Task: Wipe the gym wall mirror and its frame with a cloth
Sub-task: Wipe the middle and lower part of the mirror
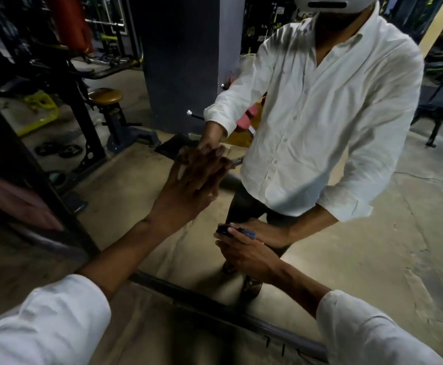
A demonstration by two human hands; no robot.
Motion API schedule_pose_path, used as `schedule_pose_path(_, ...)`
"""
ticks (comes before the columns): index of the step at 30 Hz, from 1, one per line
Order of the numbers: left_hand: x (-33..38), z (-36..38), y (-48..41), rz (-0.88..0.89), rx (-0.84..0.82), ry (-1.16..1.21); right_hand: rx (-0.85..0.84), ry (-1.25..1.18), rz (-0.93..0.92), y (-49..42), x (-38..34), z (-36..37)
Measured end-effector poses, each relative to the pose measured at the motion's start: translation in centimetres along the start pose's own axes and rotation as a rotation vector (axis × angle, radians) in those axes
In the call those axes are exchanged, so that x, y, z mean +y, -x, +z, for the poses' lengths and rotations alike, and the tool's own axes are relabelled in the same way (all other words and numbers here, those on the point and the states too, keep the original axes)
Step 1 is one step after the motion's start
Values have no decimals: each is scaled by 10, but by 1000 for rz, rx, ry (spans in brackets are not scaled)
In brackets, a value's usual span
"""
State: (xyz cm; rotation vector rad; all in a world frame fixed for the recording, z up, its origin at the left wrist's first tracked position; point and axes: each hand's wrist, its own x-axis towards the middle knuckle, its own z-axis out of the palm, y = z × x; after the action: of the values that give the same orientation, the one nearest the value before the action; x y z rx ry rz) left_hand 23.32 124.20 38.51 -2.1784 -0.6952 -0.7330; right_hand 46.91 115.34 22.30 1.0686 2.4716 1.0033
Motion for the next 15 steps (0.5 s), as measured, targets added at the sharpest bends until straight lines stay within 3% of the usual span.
schedule_pose_path(2,-6,-8,0,19,-38,50,28,-99,-4,-9,11,-23)
schedule_pose_path(7,-37,-5,17,-53,-131,25,622,-26,267,-21,79,-74)
schedule_pose_path(9,-44,-7,19,-96,-172,5,654,44,381,-30,104,-94)
schedule_pose_path(15,-53,6,38,-154,-141,60,412,84,404,-57,71,-80)
